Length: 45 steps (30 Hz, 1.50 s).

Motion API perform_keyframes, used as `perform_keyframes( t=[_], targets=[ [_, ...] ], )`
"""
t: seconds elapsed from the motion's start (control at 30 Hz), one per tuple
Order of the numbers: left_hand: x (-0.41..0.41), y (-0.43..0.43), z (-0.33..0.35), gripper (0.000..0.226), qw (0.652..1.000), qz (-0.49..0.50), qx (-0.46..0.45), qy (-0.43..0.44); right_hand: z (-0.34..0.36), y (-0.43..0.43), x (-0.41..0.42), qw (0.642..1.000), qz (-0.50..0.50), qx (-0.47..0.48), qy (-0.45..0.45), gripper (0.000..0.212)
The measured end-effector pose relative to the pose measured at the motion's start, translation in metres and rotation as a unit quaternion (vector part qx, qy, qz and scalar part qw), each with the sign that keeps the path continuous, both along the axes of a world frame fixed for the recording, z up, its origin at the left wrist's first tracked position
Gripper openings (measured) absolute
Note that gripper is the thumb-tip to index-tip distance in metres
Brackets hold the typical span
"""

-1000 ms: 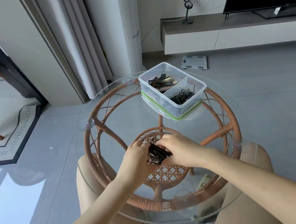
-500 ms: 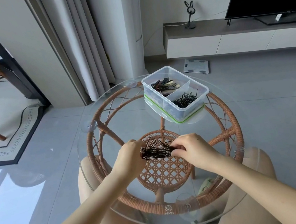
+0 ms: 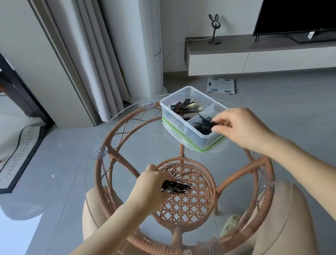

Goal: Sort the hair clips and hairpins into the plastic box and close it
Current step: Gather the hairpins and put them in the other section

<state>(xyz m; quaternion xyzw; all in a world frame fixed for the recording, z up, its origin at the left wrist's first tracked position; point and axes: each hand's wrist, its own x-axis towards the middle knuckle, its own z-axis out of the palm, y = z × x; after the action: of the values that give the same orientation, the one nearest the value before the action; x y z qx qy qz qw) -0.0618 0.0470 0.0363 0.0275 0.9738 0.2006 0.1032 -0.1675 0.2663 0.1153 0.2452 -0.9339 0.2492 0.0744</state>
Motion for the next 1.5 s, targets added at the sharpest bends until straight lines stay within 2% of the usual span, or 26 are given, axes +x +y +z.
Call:
perform_keyframes(
  t=[0.1, 0.23, 0.3, 0.4, 0.57, 0.7, 1.1, 1.23, 1.33, 1.4, 1.5],
  targets=[
    [-0.004, 0.004, 0.003, 0.030, 1.000, -0.007, -0.009, -0.010, 0.010, 0.001, -0.038, 0.993, 0.019, 0.116, 0.022, 0.015],
    [-0.012, 0.008, 0.003, 0.027, 0.999, -0.004, -0.032, -0.019, 0.009, -0.006, -0.076, 0.948, 0.071, 0.308, 0.033, 0.016],
    [-0.016, 0.009, 0.005, 0.032, 0.999, -0.009, -0.043, -0.026, 0.005, -0.014, -0.086, 0.929, 0.089, 0.358, 0.016, 0.017],
    [-0.021, 0.005, 0.006, 0.037, 0.999, -0.004, -0.037, -0.032, -0.003, -0.024, -0.094, 0.918, 0.104, 0.382, -0.008, 0.022],
    [-0.031, -0.002, 0.015, 0.023, 1.000, -0.007, -0.011, -0.018, -0.010, -0.016, -0.095, 0.943, 0.094, 0.320, -0.018, 0.027],
    [-0.043, -0.003, 0.031, 0.019, 0.999, 0.018, 0.026, -0.001, -0.012, 0.003, -0.087, 0.970, 0.050, 0.238, 0.024, 0.028],
    [-0.101, 0.038, 0.104, 0.018, 0.991, 0.017, 0.109, 0.080, -0.017, 0.057, -0.052, 0.990, 0.014, 0.091, 0.111, 0.012],
    [-0.141, 0.071, 0.106, 0.019, 0.991, 0.038, 0.059, 0.116, -0.019, 0.062, -0.050, 0.990, 0.005, 0.076, 0.115, 0.011],
    [-0.164, 0.096, 0.091, 0.015, 0.994, 0.046, -0.001, 0.103, -0.023, 0.063, -0.049, 0.991, 0.001, 0.074, 0.115, 0.010],
    [-0.173, 0.107, 0.076, 0.023, 0.995, 0.050, -0.018, 0.087, -0.025, 0.064, -0.047, 0.991, -0.001, 0.079, 0.108, 0.009],
    [-0.178, 0.117, 0.058, 0.016, 0.998, 0.016, -0.057, 0.035, -0.028, 0.066, -0.044, 0.992, -0.001, 0.079, 0.100, 0.012]
  ],
)
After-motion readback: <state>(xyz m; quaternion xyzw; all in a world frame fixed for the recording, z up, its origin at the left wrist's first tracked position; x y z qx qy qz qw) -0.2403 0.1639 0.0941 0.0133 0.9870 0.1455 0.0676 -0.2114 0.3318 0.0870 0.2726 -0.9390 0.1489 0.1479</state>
